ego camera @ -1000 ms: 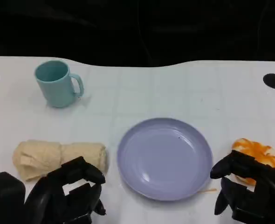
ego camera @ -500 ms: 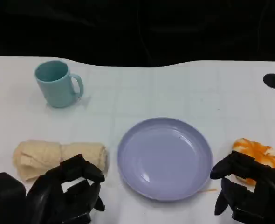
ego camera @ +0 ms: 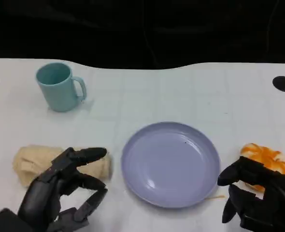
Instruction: Grasp the towel on the left side of the plate with the left hand and place it into the plate.
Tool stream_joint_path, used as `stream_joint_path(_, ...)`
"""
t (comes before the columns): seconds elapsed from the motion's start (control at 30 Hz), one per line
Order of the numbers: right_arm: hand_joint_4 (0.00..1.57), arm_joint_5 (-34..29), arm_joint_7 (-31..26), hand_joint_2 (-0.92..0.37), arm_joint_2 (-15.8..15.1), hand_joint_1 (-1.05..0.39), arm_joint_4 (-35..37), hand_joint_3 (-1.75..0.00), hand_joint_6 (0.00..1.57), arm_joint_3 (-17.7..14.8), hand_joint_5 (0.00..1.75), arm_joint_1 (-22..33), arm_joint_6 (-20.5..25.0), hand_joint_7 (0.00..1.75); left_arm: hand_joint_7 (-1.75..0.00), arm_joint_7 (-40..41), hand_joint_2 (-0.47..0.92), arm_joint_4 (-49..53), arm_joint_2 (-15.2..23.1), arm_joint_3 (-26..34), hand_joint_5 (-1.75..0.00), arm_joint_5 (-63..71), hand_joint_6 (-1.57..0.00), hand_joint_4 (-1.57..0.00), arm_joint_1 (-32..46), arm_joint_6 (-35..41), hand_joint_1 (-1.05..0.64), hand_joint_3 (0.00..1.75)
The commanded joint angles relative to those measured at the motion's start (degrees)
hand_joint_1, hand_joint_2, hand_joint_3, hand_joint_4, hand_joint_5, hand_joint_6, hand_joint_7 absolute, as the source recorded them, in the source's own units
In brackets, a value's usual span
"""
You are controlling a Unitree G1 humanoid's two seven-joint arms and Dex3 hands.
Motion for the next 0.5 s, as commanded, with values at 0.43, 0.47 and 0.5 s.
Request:
stream_joint_path(0.43,0.59,-0.7,-1.5,-0.77,0.3,-0.08,-0.9,-0.99,0.47,1.4,1.75,-0.2,-0.4,1.53,-0.07,12.4,0.91,6.4,8.0,1.3,-0.74,23.4,-0.27,-0.11,-2.7,-10.3,-0.47,0.03)
stream_joint_path(0.47,0.6,-0.8,-1.7,-0.77,0.3,-0.08,-1.0,-0.99,0.47,1.6,1.75,-0.2,-0.4,1.53,-0.06,13.8,0.91,5.6,8.6,1.4,-0.74,26.5,-0.27,-0.12,-2.8,-9.2,-0.49,0.02)
stream_joint_path(0.5,0.6,-1.0,-1.8,-0.77,0.3,-0.08,-1.1,-0.99,0.47,1.9,1.75,-0.2,-0.5,1.53,-0.06,14.9,0.91,4.6,9.3,1.4,-0.74,29.3,-0.27,-0.12,-2.8,-8.1,-0.5,0.02)
